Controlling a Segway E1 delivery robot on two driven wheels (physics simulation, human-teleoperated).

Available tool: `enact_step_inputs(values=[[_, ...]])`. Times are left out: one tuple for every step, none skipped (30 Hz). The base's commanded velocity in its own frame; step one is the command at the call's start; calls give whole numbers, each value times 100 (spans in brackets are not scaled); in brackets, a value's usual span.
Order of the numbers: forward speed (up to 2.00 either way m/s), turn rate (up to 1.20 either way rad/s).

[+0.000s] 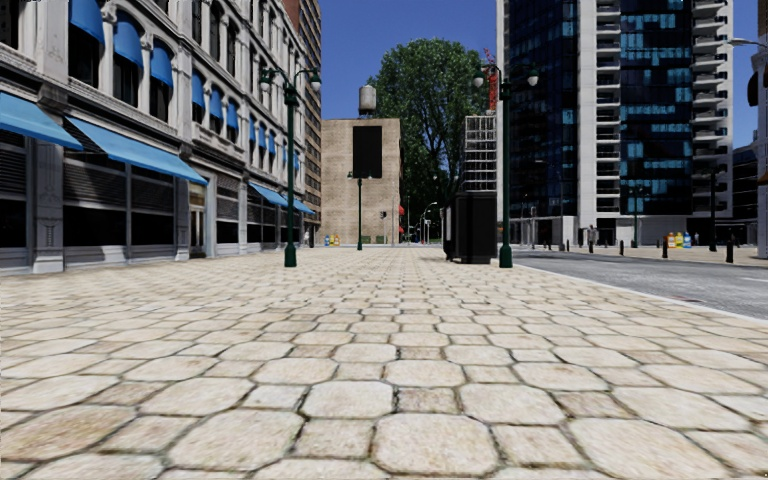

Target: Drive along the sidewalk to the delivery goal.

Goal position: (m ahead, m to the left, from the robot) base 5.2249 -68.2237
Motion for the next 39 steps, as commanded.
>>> enact_step_inputs(values=[[200, 0], [200, 0], [200, 0], [200, 0], [200, 0], [200, 0], [200, 0], [200, 0], [200, 0], [200, 0], [200, 0], [200, 0], [200, 0], [200, 0], [200, 0], [200, 0], [200, 0], [200, 0], [200, 0], [200, 0], [200, 0], [200, 0], [200, 0], [200, 0], [200, 0], [200, 0], [200, 0], [200, 0], [200, 0], [200, 0], [200, 0], [200, 0], [200, 0], [200, 0], [200, -8], [200, -12], [200, -13], [200, -14], [200, -15]])
